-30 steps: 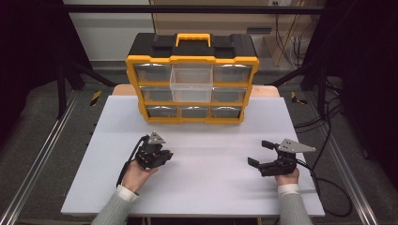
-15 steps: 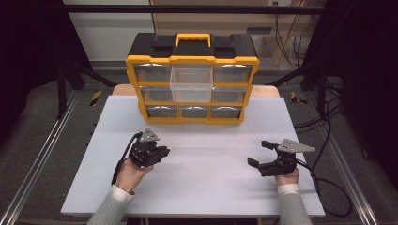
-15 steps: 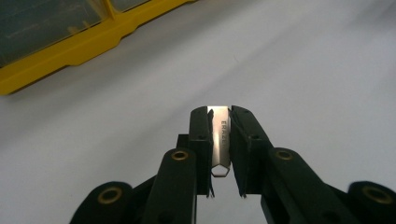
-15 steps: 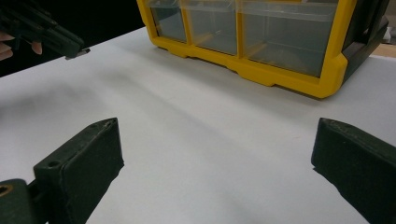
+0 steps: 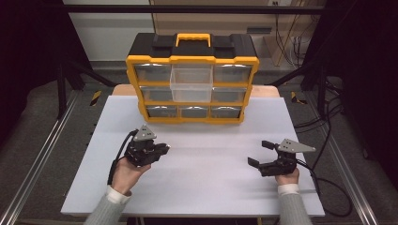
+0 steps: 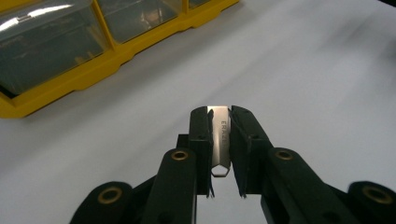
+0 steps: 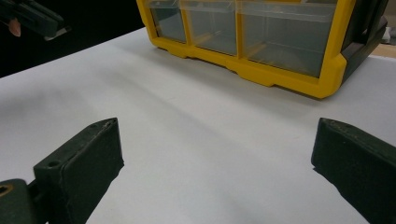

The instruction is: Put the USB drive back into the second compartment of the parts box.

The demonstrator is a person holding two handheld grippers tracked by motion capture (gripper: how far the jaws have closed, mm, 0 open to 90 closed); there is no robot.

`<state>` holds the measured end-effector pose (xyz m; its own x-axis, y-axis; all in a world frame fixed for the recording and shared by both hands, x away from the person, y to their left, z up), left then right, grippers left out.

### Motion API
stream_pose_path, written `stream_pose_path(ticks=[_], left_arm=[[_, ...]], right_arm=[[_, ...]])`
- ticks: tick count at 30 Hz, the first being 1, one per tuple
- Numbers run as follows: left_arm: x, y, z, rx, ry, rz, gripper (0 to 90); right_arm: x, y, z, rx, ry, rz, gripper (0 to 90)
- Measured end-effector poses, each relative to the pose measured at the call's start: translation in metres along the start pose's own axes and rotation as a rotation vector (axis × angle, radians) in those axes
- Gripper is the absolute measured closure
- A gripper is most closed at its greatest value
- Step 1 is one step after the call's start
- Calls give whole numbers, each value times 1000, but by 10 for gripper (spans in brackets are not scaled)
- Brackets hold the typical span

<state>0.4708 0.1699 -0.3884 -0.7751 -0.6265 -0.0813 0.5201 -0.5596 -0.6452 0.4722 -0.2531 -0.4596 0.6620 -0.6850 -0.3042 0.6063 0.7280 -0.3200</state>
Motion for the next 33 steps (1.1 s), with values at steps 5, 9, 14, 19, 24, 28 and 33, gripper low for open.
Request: stream_pose_path(ticks=[5, 9, 14, 19, 24, 28, 33], left_arm=[[1, -9, 5, 23, 5, -7, 789], [0, -14, 8, 35, 10, -4, 790], [-2, -22, 14, 54, 16, -2, 789], [-4, -30, 21, 69, 20, 3, 790], [-6, -36, 27, 86, 23, 6, 789], [-7, -40, 31, 98, 28, 6, 790], [-7, -45, 38, 105, 34, 6, 790]], right_arm=[[0, 0, 0, 0, 1, 0, 24], [0, 0, 0, 0, -2, -2, 24], [0, 0, 0, 0, -1, -2, 24], [0, -1, 0, 1, -5, -3, 24], [0, -1, 0, 0, -3, -2, 24], [0, -1, 0, 1, -4, -2, 24], [0, -1, 0, 1, -3, -2, 24]])
Point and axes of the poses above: each handheld gripper's, and its own axes: y roughly forward along the jaws, z roughly out of its top, x roughly to its right, the point moved 2 cm from there along y, roughly forward along the jaws, and after that the axes turned 9 degrees about y, right-handed, at the moved point
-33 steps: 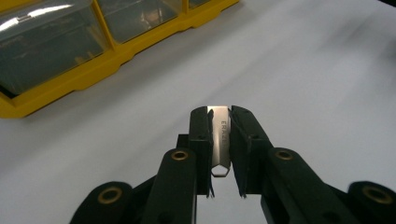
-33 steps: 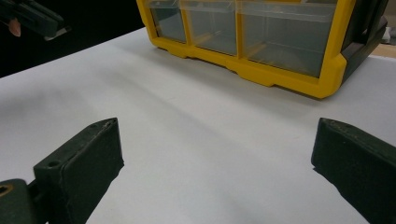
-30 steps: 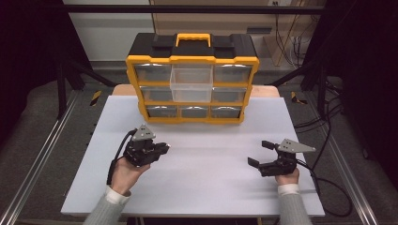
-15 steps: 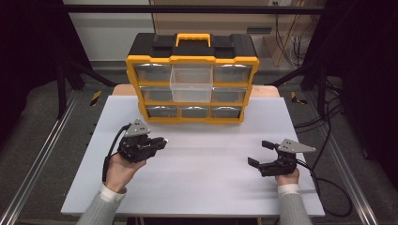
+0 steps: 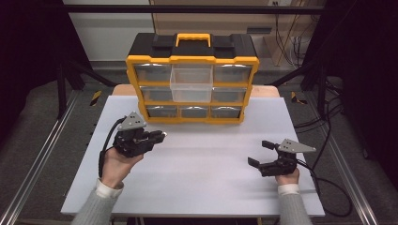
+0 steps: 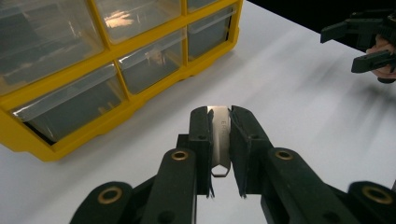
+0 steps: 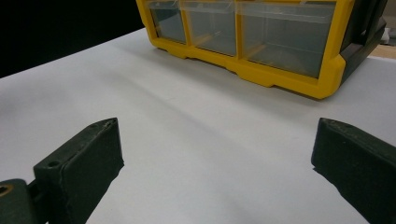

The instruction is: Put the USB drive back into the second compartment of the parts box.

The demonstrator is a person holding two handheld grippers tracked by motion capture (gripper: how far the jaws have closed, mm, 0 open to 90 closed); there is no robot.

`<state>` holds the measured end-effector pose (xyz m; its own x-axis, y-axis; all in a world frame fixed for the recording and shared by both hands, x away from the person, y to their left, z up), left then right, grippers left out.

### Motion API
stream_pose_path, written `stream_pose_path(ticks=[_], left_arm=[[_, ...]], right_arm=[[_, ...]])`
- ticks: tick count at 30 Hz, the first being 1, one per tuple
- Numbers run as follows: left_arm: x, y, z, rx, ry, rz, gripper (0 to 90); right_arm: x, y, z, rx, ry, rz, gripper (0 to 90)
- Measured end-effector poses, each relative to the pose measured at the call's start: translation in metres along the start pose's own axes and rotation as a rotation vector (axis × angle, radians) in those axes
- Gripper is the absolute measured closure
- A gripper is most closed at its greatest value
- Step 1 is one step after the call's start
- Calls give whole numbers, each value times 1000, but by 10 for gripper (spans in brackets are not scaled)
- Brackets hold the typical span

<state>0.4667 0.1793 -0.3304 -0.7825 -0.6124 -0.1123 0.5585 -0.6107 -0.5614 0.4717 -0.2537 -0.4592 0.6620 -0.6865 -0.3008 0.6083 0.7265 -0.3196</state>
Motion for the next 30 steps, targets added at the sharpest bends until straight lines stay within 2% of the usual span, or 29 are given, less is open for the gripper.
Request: stream_pose_path(ticks=[30], left_arm=[[-11, -34, 47, 71, 37, 19, 790]], right_arm=[[0, 0, 0, 1, -1, 1, 24]])
Point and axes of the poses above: each handheld gripper's, and its own axes: y roughly forward along the jaws, z roughly out of its top, x roughly to its right, the point moved 2 cm from there along y, roughly forward along the jaws, and after that the axes turned 9 degrees about y, right-handed, at the moved point
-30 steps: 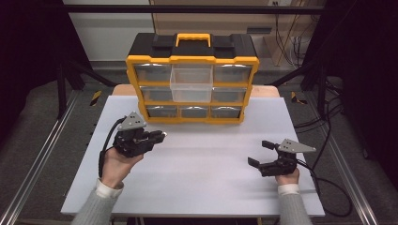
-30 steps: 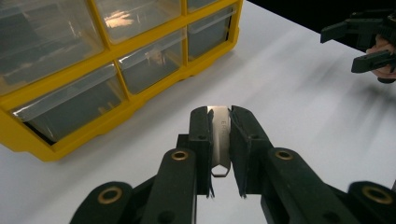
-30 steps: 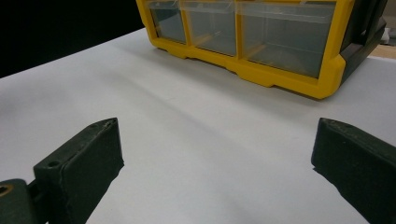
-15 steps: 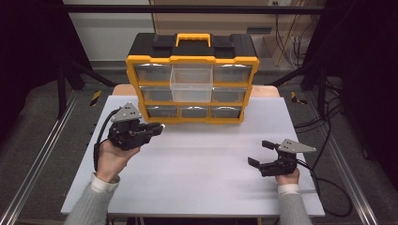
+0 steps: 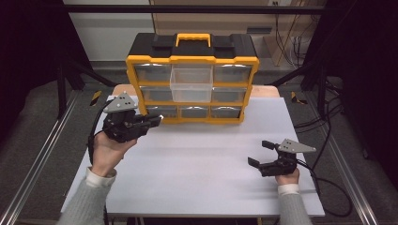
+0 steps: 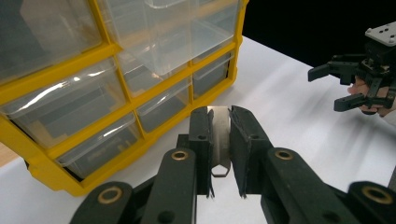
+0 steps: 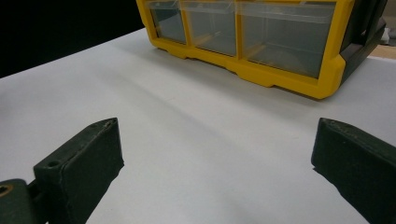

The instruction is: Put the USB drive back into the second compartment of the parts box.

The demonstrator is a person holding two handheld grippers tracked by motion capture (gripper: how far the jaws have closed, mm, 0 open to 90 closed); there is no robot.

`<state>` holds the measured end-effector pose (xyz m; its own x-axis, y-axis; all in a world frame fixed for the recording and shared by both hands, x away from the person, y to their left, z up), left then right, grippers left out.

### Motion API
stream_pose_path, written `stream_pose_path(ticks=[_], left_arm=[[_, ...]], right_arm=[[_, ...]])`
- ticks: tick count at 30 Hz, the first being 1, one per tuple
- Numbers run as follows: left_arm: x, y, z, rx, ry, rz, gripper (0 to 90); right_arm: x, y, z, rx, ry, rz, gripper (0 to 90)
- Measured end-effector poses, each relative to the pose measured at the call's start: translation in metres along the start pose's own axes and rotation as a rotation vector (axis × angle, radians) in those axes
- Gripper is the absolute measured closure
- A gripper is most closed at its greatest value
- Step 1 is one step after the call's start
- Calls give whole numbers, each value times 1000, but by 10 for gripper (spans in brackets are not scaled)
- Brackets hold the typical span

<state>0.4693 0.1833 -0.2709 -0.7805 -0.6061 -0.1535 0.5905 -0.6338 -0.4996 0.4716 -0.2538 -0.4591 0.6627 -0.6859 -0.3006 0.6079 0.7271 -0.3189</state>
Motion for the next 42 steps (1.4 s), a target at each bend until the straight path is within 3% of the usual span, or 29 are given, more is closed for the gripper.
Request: stream_pose_path(ticks=[11, 14, 19, 34, 42], left_arm=[[-3, -7, 17, 11, 16, 14, 790], [-6, -6, 23, 35, 40, 13, 790], [-6, -9, 29, 27, 12, 15, 789], [-10, -6, 51, 30, 25, 28, 789], [-17, 0, 64, 27, 10, 37, 790]], right_arm=[[0, 0, 0, 1, -1, -1, 24], [0, 0, 0, 1, 0, 0, 24], [0, 0, 0, 0, -1, -1, 24], [0, -1, 0, 3, -1, -1, 24], [0, 0, 0, 1, -1, -3, 24]])
Point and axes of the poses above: each handheld gripper's, and its own axes: y roughly forward along the jaws, z roughly out of its top, x roughly to its right, the point moved 2 cm from there along y, roughly forward along the jaws, and after that the axes turned 9 degrees about y, right-handed, at the moved point
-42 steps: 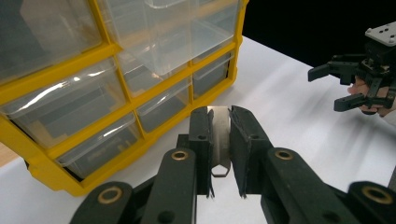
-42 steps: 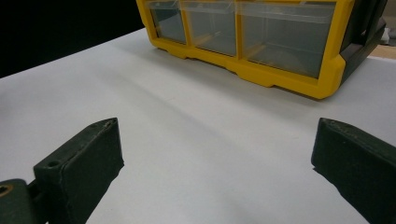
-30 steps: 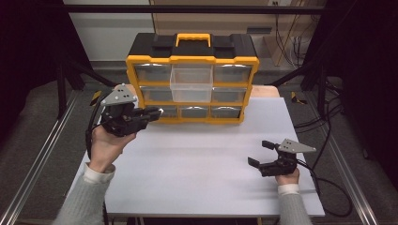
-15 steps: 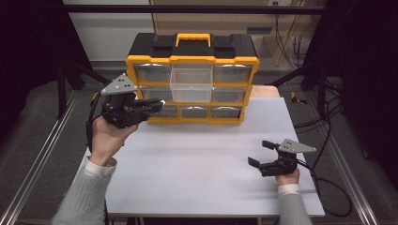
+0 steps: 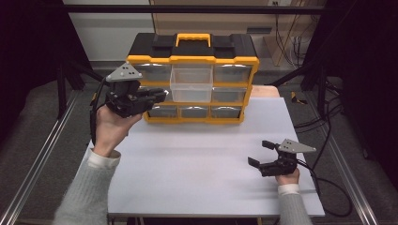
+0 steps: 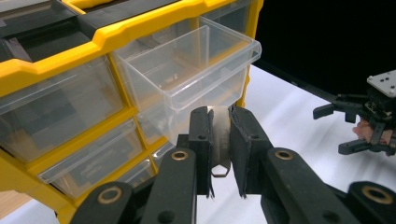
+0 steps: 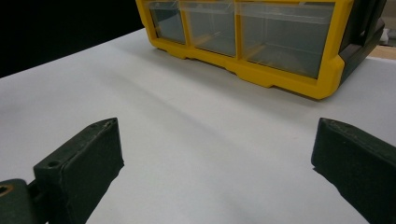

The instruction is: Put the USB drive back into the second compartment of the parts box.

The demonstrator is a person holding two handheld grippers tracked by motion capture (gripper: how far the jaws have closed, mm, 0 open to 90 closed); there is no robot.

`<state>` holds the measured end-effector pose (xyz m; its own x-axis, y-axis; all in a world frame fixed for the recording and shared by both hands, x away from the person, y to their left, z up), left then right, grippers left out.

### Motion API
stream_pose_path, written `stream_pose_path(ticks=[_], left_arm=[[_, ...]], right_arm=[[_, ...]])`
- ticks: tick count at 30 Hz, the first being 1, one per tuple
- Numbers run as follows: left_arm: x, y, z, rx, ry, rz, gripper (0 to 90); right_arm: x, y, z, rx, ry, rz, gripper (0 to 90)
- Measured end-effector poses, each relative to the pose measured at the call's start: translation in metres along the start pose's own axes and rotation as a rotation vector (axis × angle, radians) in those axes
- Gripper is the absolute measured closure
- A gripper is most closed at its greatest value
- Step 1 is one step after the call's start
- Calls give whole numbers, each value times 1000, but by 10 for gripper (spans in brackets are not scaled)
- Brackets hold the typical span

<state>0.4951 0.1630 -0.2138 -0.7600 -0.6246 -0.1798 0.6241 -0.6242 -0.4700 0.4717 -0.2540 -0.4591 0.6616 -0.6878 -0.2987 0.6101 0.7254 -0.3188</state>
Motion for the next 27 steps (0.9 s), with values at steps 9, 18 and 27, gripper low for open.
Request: stream_pose_path(ticks=[9, 18, 27], left_arm=[[-5, 7, 13, 3, -1, 8, 789], [-7, 13, 26, 3, 3, 16, 789], [-14, 24, 36, -3, -15, 26, 789]], right_arm=[[0, 0, 0, -1, 0, 0, 24], [0, 0, 0, -2, 0, 1, 24], [0, 0, 0, -3, -1, -1, 24]])
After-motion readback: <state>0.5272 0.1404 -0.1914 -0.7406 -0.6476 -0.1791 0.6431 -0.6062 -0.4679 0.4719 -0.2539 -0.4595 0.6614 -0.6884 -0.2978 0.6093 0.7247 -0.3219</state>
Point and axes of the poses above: each handheld gripper's, and its own axes: y roughly forward along the jaws, z roughly out of its top, x roughly to its right, the point moved 2 cm from there along y, roughly forward along the jaws, and after that the axes turned 9 degrees about y, right-handed, at the moved point
